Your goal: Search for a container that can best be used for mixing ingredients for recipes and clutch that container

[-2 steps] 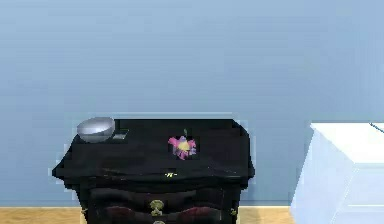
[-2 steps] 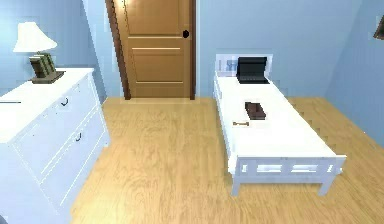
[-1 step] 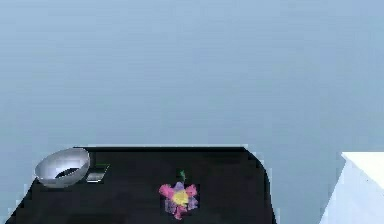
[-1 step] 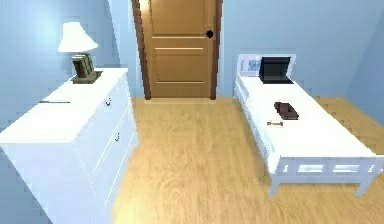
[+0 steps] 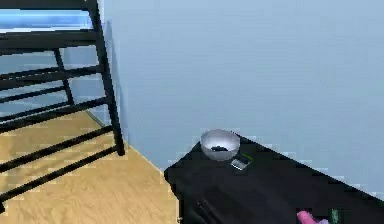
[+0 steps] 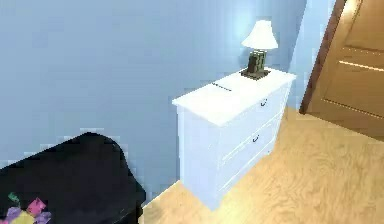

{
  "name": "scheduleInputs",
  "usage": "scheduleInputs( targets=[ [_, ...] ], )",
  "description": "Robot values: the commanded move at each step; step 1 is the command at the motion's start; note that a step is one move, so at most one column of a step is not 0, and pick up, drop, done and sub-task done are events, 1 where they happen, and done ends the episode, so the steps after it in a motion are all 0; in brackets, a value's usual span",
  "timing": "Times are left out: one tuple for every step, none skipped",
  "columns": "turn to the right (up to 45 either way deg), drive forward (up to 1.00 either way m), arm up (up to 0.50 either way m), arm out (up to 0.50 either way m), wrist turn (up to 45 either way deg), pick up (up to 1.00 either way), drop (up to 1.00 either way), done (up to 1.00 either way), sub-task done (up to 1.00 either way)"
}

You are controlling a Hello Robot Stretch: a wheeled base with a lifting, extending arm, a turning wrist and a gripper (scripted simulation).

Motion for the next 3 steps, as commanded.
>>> scheduleInputs(
  targets=[
    [-45.0,0.0,0.0,0.0,0.0,0.0,0.0,0.0,0.0],
    [-30.0,0.0,0.0,0.0,0.0,0.0,0.0,0.0,0.0],
    [0.0,0.0,0.5,0.0,0.0,0.0,0.0,0.0,0.0]
  ],
)
